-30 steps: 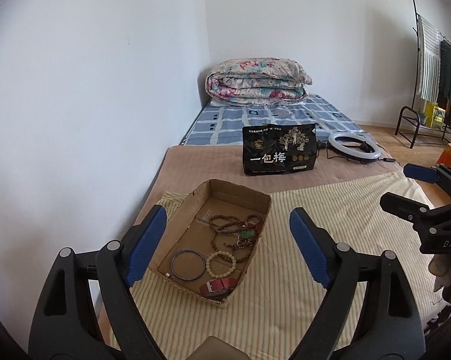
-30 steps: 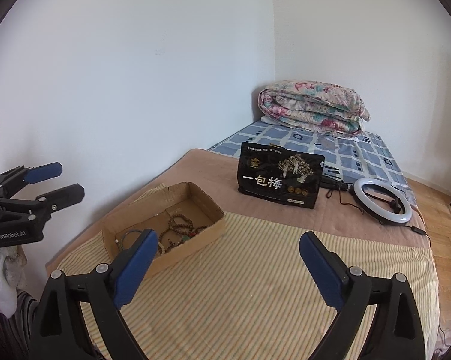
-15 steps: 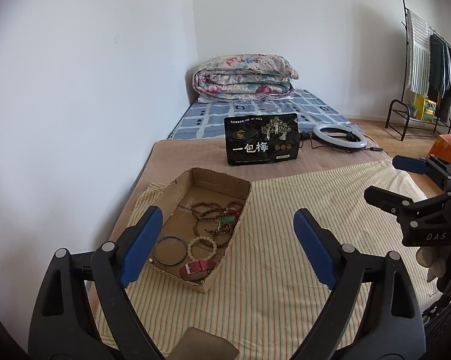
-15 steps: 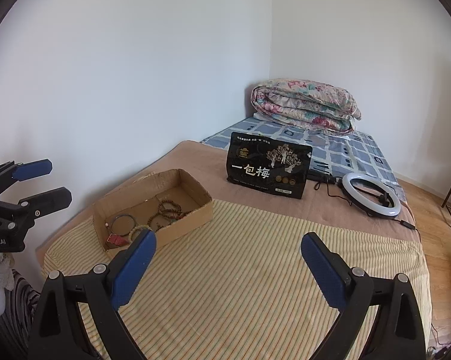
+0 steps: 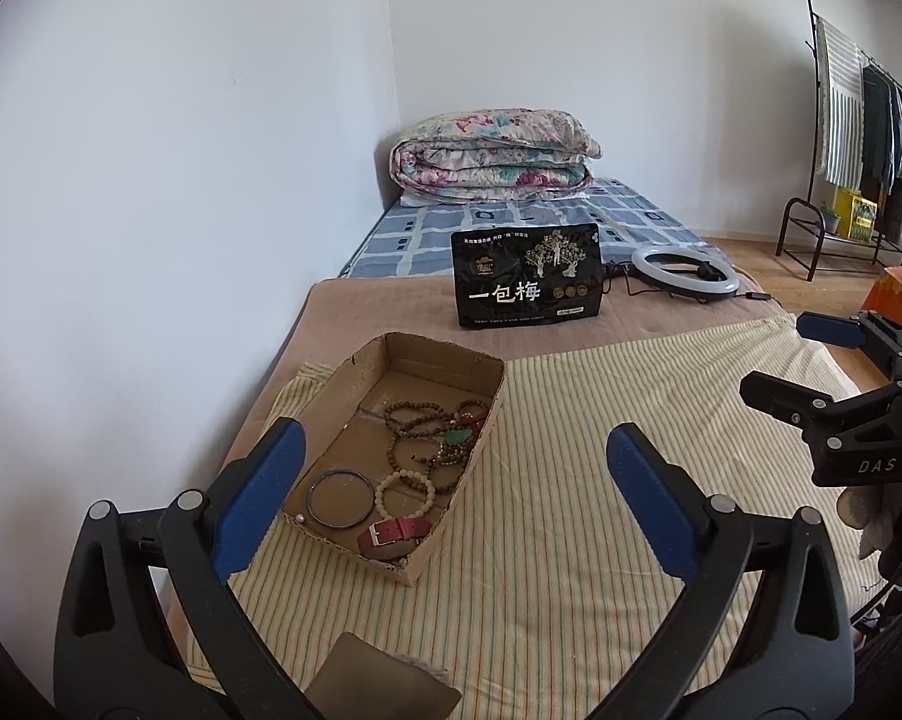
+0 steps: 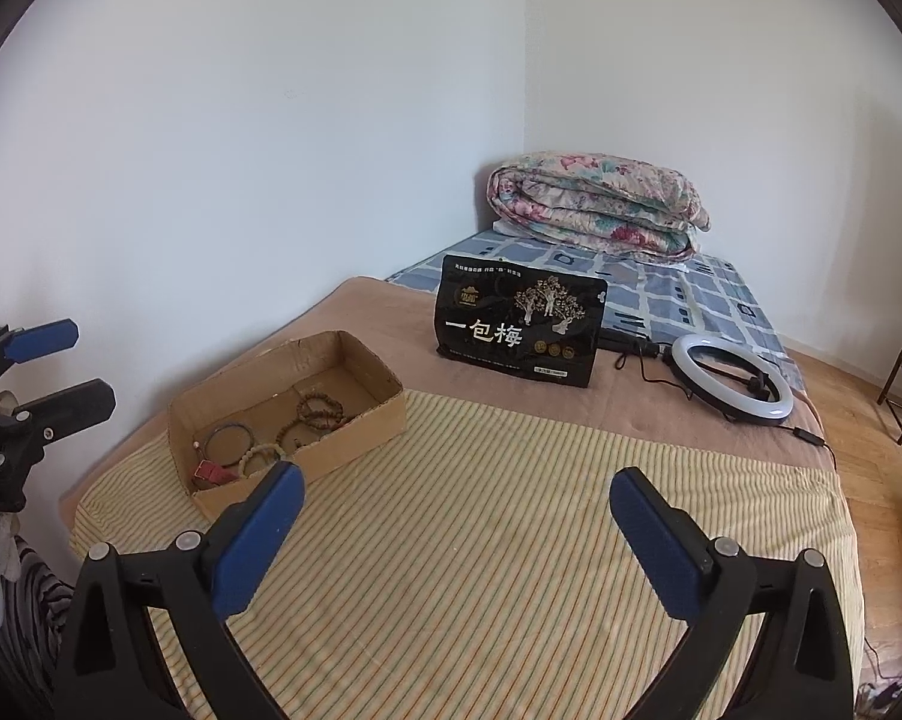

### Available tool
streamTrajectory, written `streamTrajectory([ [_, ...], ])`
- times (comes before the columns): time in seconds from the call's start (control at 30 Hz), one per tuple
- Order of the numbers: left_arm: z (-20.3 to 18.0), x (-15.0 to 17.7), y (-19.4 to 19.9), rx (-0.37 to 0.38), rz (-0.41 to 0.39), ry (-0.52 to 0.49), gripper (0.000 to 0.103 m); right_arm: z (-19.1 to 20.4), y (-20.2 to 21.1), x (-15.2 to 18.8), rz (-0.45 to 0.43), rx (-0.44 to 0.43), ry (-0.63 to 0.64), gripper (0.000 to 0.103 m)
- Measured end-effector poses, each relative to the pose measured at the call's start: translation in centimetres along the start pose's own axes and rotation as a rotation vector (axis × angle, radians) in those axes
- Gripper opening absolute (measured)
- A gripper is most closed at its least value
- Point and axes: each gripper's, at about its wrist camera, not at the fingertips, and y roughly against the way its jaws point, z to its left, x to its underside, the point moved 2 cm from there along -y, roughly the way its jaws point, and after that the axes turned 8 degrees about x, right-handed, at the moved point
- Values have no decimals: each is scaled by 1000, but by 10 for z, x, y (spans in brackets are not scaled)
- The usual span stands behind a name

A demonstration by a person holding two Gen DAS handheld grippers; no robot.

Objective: Organize jewelry

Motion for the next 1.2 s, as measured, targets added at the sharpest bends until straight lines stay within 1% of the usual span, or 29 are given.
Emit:
streamTrajectory([
  [0.17,-2,6,-13,-6,51,-9,102,-1,-4,4,10,3,-3,103],
  [0.43,2,9,-21,-10,72,24,102,-8,-14,8,36,13,-25,103],
  [0.6,2,9,-21,-23,70,27,102,-10,-16,9,40,18,-30,103],
  [1.2,4,9,-22,-23,70,42,102,-13,-16,13,51,23,-27,103],
])
